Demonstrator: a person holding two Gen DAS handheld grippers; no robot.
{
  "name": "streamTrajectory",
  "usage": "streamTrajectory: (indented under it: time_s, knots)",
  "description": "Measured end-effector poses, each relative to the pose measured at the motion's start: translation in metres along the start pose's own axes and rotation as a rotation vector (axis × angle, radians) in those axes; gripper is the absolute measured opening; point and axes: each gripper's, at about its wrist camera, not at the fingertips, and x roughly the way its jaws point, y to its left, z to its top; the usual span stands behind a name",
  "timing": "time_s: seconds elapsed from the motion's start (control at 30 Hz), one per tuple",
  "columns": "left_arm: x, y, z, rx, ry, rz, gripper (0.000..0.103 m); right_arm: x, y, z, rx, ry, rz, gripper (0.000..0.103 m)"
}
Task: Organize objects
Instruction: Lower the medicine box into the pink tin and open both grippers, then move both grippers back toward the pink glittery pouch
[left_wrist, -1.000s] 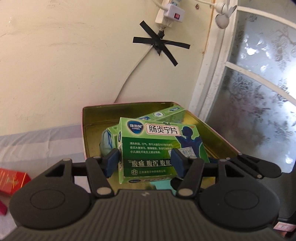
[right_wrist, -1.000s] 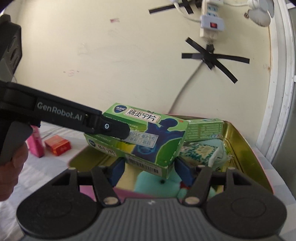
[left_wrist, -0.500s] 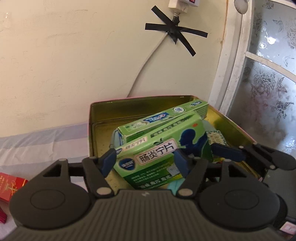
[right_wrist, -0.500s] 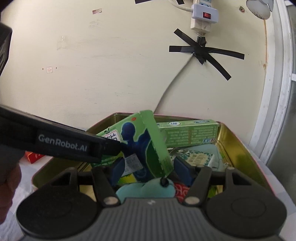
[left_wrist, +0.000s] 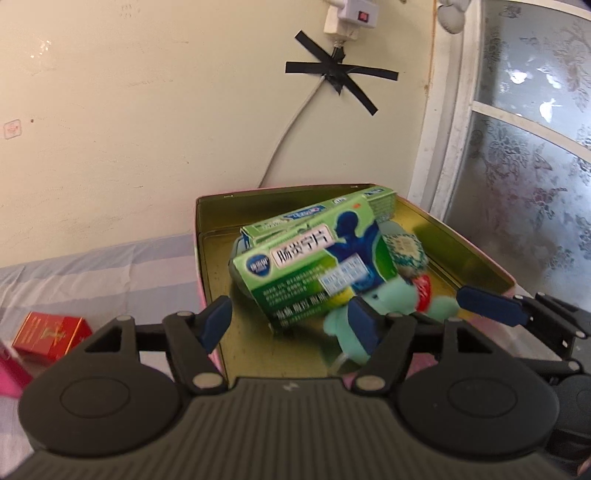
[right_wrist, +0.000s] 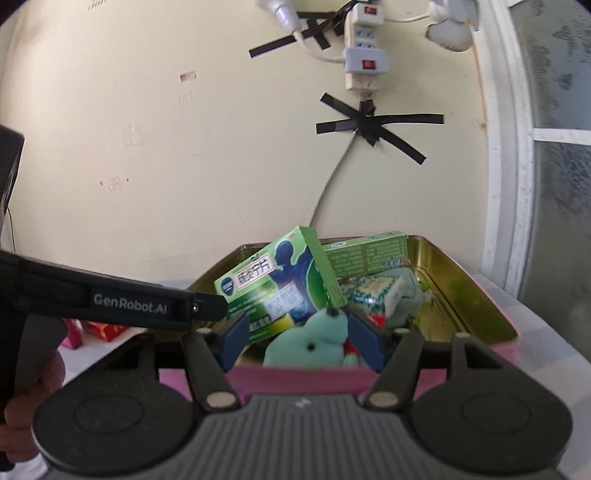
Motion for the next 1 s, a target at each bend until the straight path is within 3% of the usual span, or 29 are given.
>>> streamTrajectory:
  time_s: [0.17,0.6,0.73,1.0]
  knots:
    - [-0.023,-0.005,-0.02,0.001,-0.006,-0.009,0.072,-0.027,-0.002,-0.018,0.054,0.012,0.0,0.064]
    - [-0.031,-0.021,-0.091,0.082,0.087,0.033,0.072,-0.046,-0.008,-0.077,0.081,0.212,-0.047,0.064]
    - [-0.029,-0.023,-0.106,0.131,0.111,0.071,0.073,-0.046,-0.002,-0.08,0.041,0.22,-0.062,0.068]
    - [-0.047,-0.012,-0.119,0.172,0.074,0.102,0.078,-0.051,0.03,-0.086,-0.063,0.243,-0.034,0.071]
